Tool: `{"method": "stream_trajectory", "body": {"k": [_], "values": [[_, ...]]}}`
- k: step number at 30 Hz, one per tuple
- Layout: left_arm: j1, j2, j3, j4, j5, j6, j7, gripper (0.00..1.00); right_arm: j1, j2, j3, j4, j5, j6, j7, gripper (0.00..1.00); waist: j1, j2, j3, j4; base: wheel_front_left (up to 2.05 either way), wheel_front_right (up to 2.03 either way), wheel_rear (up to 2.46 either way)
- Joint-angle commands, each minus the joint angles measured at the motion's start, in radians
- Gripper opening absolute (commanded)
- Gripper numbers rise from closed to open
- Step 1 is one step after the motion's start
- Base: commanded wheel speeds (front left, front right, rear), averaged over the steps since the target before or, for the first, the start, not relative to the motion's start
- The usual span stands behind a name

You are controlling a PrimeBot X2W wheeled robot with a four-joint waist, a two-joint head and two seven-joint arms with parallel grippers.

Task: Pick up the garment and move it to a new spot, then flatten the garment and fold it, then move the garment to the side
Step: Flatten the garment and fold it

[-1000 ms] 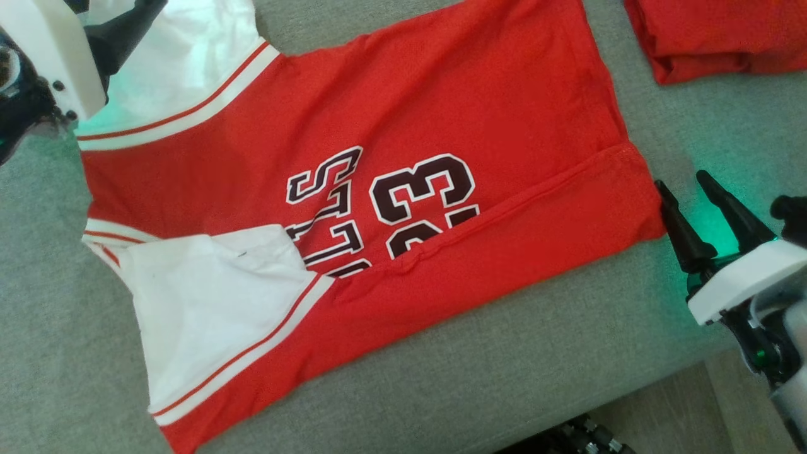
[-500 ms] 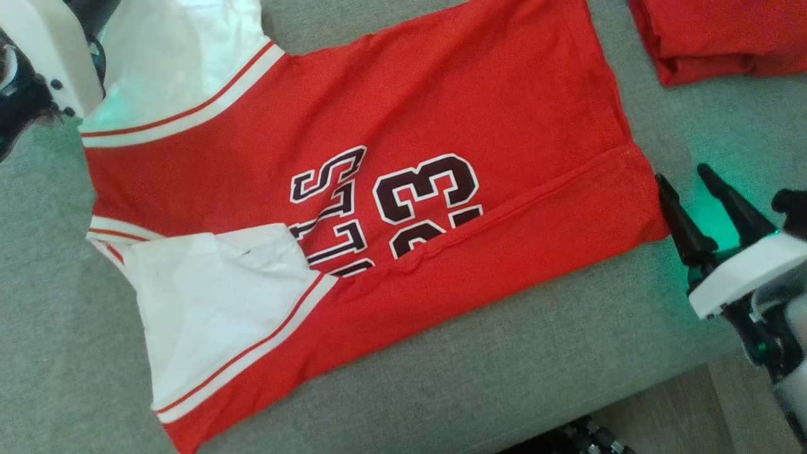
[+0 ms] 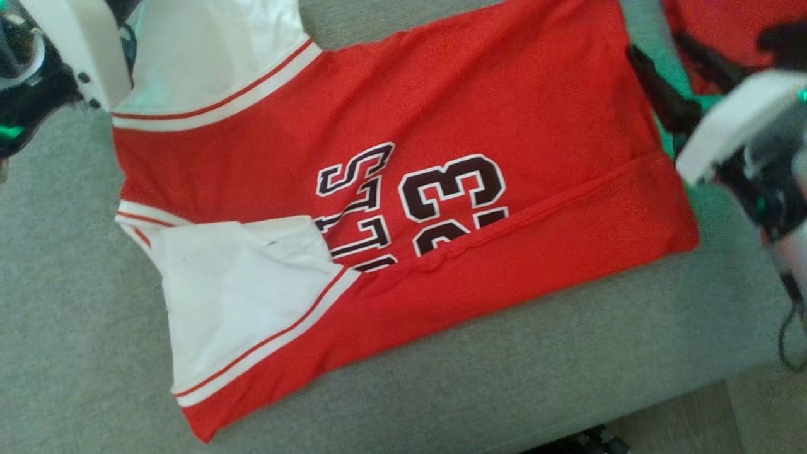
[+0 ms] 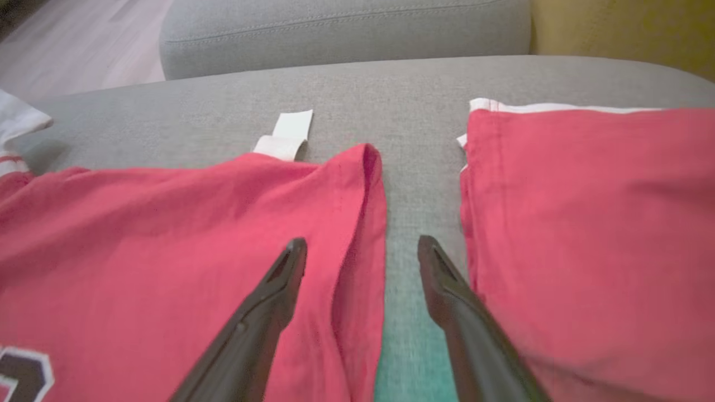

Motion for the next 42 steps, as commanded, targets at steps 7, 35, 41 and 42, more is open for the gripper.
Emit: {"method": "stream_trajectory", "body": {"k": [7, 35, 41, 42], "values": [[-0.095, 0.044, 0.001, -0.070, -0.007, -0.006, -0.022, 0.00, -0.202, 0.037, 0.058, 0.165, 0.030, -0.001, 0.094, 1.00, 0.0000, 0.0000, 0.039, 0.059, 0.00, 0.00, 0.00], [-0.167, 0.088, -0.089, -0.021, 0.019, -0.006, -0.196, 0.00, -0.413, 0.017, 0.249, 0.378, 0.157, -0.001, -0.055, 0.00, 0.0000, 0.0000, 0.049, 0.102, 0.00, 0.00, 0.00], [-0.214, 0.103, -0.094, 0.025, 0.094, -0.006, -0.321, 0.00, -0.445, -0.015, 0.233, 0.364, 0.201, -0.001, -0.126, 0.00, 0.0000, 0.0000, 0.033, 0.100, 0.00, 0.00, 0.00], [-0.222, 0.102, -0.092, 0.036, 0.105, -0.006, -0.347, 0.00, -0.448, -0.022, 0.229, 0.359, 0.210, -0.001, -0.139, 0.00, 0.0000, 0.0000, 0.030, 0.101, 0.00, 0.00, 0.00]]}}
